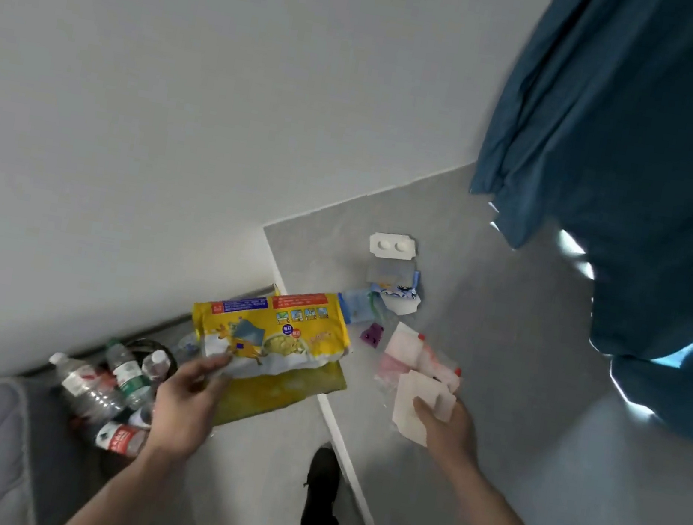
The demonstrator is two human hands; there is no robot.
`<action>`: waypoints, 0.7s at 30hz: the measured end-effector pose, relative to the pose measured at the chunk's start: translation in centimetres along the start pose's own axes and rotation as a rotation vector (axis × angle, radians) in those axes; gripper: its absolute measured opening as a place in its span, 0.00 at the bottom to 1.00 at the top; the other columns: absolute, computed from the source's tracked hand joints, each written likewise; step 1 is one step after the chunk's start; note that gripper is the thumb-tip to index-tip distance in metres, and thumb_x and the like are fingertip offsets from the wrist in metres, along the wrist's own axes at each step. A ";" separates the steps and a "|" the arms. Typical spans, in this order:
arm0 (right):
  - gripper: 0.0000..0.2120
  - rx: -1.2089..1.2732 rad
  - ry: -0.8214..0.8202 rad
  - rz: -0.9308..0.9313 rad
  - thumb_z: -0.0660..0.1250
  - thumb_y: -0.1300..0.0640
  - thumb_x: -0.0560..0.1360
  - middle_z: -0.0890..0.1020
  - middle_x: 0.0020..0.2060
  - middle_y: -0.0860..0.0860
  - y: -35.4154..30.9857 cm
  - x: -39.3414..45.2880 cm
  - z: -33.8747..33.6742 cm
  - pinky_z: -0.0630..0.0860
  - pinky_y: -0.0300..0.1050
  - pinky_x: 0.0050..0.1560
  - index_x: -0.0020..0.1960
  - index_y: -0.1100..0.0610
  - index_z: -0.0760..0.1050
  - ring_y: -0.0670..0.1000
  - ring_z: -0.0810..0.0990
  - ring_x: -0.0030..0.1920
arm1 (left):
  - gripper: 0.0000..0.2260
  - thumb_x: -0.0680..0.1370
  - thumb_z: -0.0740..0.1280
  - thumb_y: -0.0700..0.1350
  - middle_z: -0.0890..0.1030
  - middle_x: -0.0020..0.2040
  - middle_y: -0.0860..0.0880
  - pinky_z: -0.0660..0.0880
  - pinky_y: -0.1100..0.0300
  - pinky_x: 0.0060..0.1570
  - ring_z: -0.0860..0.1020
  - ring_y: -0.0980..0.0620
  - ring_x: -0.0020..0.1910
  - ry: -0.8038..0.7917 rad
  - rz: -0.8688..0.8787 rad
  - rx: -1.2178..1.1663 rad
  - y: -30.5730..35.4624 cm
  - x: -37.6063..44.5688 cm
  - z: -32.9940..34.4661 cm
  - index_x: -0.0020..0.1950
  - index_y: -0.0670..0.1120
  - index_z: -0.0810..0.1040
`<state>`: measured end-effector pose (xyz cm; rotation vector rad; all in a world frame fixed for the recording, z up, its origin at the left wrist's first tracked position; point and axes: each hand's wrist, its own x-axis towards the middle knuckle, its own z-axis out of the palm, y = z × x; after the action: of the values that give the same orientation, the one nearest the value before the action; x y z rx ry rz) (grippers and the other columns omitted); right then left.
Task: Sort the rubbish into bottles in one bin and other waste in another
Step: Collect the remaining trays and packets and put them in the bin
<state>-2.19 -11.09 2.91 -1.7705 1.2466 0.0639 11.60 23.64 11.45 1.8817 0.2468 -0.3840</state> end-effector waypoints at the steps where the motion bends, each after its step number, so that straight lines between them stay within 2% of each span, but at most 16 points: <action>1: 0.17 0.016 0.008 -0.011 0.78 0.55 0.71 0.85 0.48 0.54 -0.1 -1.6 -0.1 0.74 0.45 0.44 0.56 0.59 0.81 0.56 0.84 0.49 | 0.11 0.79 0.71 0.41 0.84 0.59 0.51 0.76 0.69 0.49 0.82 0.58 0.56 -0.004 0.004 -0.023 0.1 -1.3 -0.7 0.62 0.46 0.84; 3: 0.17 0.051 0.023 -0.038 0.78 0.55 0.70 0.85 0.48 0.54 -0.4 -4.9 0.0 0.77 0.47 0.46 0.56 0.59 0.81 0.56 0.84 0.49 | 0.12 0.80 0.70 0.40 0.84 0.59 0.51 0.75 0.75 0.46 0.80 0.62 0.55 -0.015 0.016 -0.047 0.3 -4.1 -2.3 0.63 0.44 0.83; 4: 0.17 0.066 0.018 -0.061 0.78 0.55 0.70 0.86 0.47 0.54 -0.5 -6.4 0.2 0.78 0.48 0.46 0.56 0.59 0.80 0.56 0.84 0.49 | 0.12 0.80 0.70 0.40 0.83 0.58 0.51 0.75 0.74 0.46 0.80 0.63 0.54 -0.007 0.017 -0.059 0.3 -5.5 -3.1 0.63 0.44 0.83; 8: 0.16 0.106 -0.023 -0.145 0.78 0.56 0.71 0.85 0.47 0.52 -1.7 -12.1 1.0 0.74 0.44 0.44 0.56 0.58 0.81 0.55 0.83 0.48 | 0.12 0.80 0.70 0.42 0.83 0.60 0.51 0.77 0.58 0.59 0.80 0.58 0.56 0.022 -0.005 -0.101 -0.7 -10.2 -6.4 0.64 0.46 0.82; 11: 0.13 0.146 -0.063 -0.167 0.77 0.58 0.71 0.84 0.46 0.51 -2.9 -15.5 1.1 0.74 0.44 0.46 0.55 0.55 0.80 0.53 0.83 0.47 | 0.14 0.80 0.71 0.44 0.83 0.61 0.51 0.77 0.52 0.64 0.81 0.54 0.59 0.053 -0.030 -0.122 -1.5 -12.6 -8.4 0.66 0.45 0.82; 16: 0.15 0.134 -0.112 -0.185 0.78 0.57 0.71 0.86 0.46 0.51 -4.5 -16.9 1.5 0.79 0.48 0.51 0.56 0.57 0.81 0.54 0.84 0.47 | 0.17 0.79 0.73 0.44 0.82 0.61 0.50 0.74 0.53 0.67 0.79 0.52 0.62 0.127 -0.072 -0.162 -2.8 -14.2 -10.7 0.67 0.43 0.80; 21: 0.28 0.034 -0.223 -0.192 0.75 0.41 0.59 0.87 0.46 0.46 -7.2 -14.5 3.0 0.83 0.53 0.51 0.56 0.51 0.81 0.50 0.86 0.46 | 0.16 0.79 0.72 0.41 0.81 0.61 0.48 0.76 0.55 0.61 0.81 0.51 0.58 0.219 -0.110 -0.118 -4.2 -13.5 -13.5 0.67 0.43 0.80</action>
<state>-2.39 1.59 13.36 -1.7914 0.9107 0.1247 -0.41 37.98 17.06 1.7983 0.5110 -0.2317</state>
